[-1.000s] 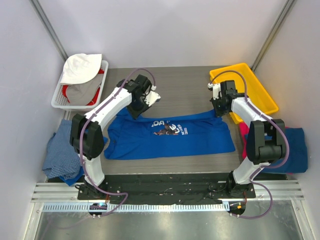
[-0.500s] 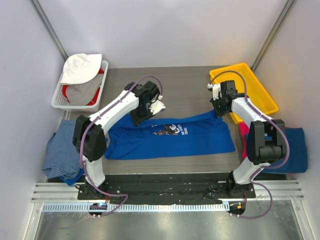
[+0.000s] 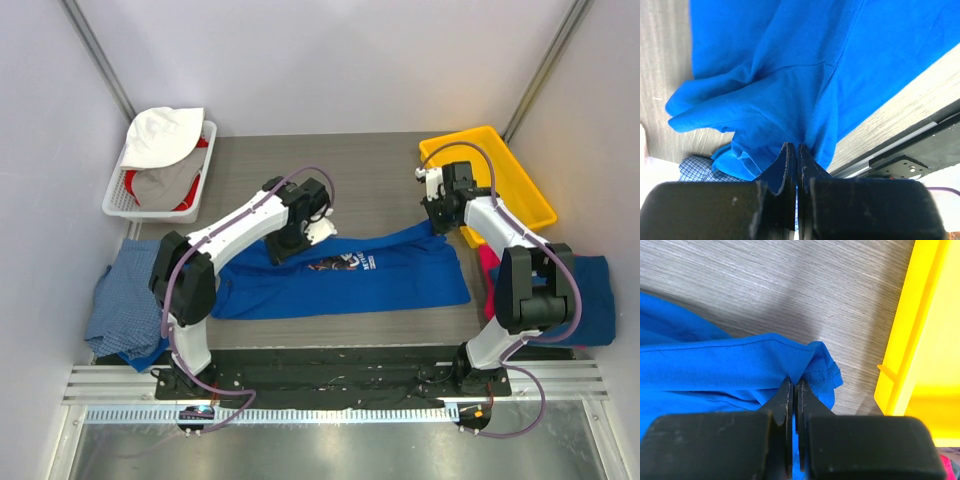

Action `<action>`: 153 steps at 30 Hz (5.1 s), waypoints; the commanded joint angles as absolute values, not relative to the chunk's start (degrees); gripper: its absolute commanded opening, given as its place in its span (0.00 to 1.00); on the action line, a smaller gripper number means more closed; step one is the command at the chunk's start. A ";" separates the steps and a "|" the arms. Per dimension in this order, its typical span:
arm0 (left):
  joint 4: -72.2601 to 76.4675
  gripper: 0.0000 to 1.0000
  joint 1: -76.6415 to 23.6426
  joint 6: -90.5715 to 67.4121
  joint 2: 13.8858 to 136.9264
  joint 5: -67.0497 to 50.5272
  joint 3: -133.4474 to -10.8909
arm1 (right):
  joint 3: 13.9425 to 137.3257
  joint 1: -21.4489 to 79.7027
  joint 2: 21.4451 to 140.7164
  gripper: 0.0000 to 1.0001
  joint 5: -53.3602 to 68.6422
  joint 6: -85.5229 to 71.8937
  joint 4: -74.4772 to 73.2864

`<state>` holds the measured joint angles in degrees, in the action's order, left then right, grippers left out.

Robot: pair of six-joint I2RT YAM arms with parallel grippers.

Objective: Fold and stack the t-shirts
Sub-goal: Fold the other side of the tshirt into a rectangle

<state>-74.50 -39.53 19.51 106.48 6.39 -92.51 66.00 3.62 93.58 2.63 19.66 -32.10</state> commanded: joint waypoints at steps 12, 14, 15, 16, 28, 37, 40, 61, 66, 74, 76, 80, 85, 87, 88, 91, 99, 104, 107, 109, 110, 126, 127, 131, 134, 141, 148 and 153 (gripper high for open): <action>-83.67 0.00 -43.06 16.96 104.77 5.27 -85.17 | 66.71 3.25 90.00 0.03 -1.65 22.06 -32.70; -83.76 0.00 -43.33 16.70 104.59 5.01 -84.64 | 66.71 3.25 89.83 0.03 -1.84 22.32 -32.78; -83.93 0.00 -43.59 16.61 104.68 4.92 -84.46 | 66.80 3.25 89.74 0.03 -1.85 22.41 -32.78; -83.85 0.00 -43.77 16.61 104.68 4.83 -84.11 | 66.80 3.25 89.74 0.03 -1.93 22.50 -32.78; -80.95 0.01 -44.91 16.26 106.17 5.89 -80.07 | 66.09 3.34 89.12 0.04 -2.72 23.38 -33.05; -79.89 0.00 -44.91 16.79 110.82 5.27 -83.93 | 64.07 3.16 87.45 0.11 -3.87 25.05 -33.31; -79.72 0.00 -44.83 16.79 112.06 4.84 -85.16 | 64.07 3.25 87.63 0.19 -3.96 25.31 -33.22; -75.15 0.00 -44.82 15.38 119.35 3.87 -92.72 | 66.18 3.69 76.74 0.52 3.69 24.35 -46.49; -75.15 0.00 -44.83 15.21 120.50 3.43 -94.48 | 65.22 3.69 74.44 0.52 3.88 24.35 -46.42; -74.79 0.00 -44.83 14.50 120.85 3.25 -94.75 | 67.67 3.60 83.74 0.51 3.25 22.42 -37.81; -74.88 0.00 -44.83 14.50 120.85 2.99 -94.92 | 68.20 3.34 85.25 0.52 4.39 21.27 -36.22; -74.79 0.00 -44.91 14.50 120.50 2.99 -95.18 | 70.83 1.77 89.72 0.52 6.50 18.12 -33.67; -74.80 0.00 -44.83 14.59 120.59 3.08 -95.36 | 73.74 -0.86 93.16 0.53 10.72 15.82 -33.22; -74.97 0.00 -44.82 14.59 120.67 3.08 -95.36 | 74.44 -1.23 94.65 0.54 11.69 15.73 -33.31; -74.97 0.00 -44.82 14.59 120.85 3.08 -95.36 | 74.88 -1.40 95.18 0.55 11.78 15.82 -33.75; -75.06 0.00 -44.82 14.50 120.76 3.16 -95.45 | 75.50 -2.28 96.50 0.56 13.09 15.82 -34.10; -75.32 0.00 -44.82 14.41 120.94 3.34 -96.15 | 77.96 -5.62 99.93 0.60 19.42 15.03 -36.12; -75.41 0.00 -44.83 14.50 120.59 3.34 -96.06 | 78.05 -6.24 100.11 0.60 20.30 15.64 -36.74; -75.41 0.00 -44.91 14.50 120.50 3.43 -95.89 | 78.22 -6.59 100.46 0.59 20.74 16.00 -37.79; -75.24 0.00 -44.91 14.33 120.41 3.25 -95.98 | 77.79 -6.94 100.46 0.59 21.09 16.17 -38.05; -75.32 0.00 -44.83 14.41 120.41 3.25 -95.98 | 77.70 -7.03 100.46 0.59 21.44 16.26 -38.23; -75.06 0.00 -44.91 14.15 119.44 2.99 -94.92 | 75.50 -8.52 102.22 0.57 22.41 17.84 -38.14; -75.15 0.00 -44.91 14.15 119.44 3.08 -94.75 | 75.32 -8.61 102.39 0.57 22.50 17.93 -38.23; -75.15 0.00 -44.91 14.15 119.36 3.25 -94.75 | 75.06 -8.88 102.74 0.57 23.46 18.11 -38.14; -75.15 0.00 -44.91 14.15 119.44 3.34 -94.83 | 75.06 -8.88 103.01 0.56 23.90 18.02 -38.14; -75.15 0.00 -44.83 14.24 119.44 3.60 -94.83 | 75.06 -8.88 103.45 0.54 24.78 17.75 -38.23; -75.06 0.00 -44.82 14.24 119.36 4.13 -94.57 | 75.06 -8.88 103.80 0.50 25.84 17.32 -38.23; -74.97 0.00 -44.82 14.15 119.27 4.39 -94.57 | 75.41 -8.88 104.06 0.31 25.49 17.40 -38.23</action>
<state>-74.50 -44.99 14.94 121.14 4.08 -94.48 74.89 -8.73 103.90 24.38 17.52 -38.74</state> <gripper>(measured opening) 0.022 0.392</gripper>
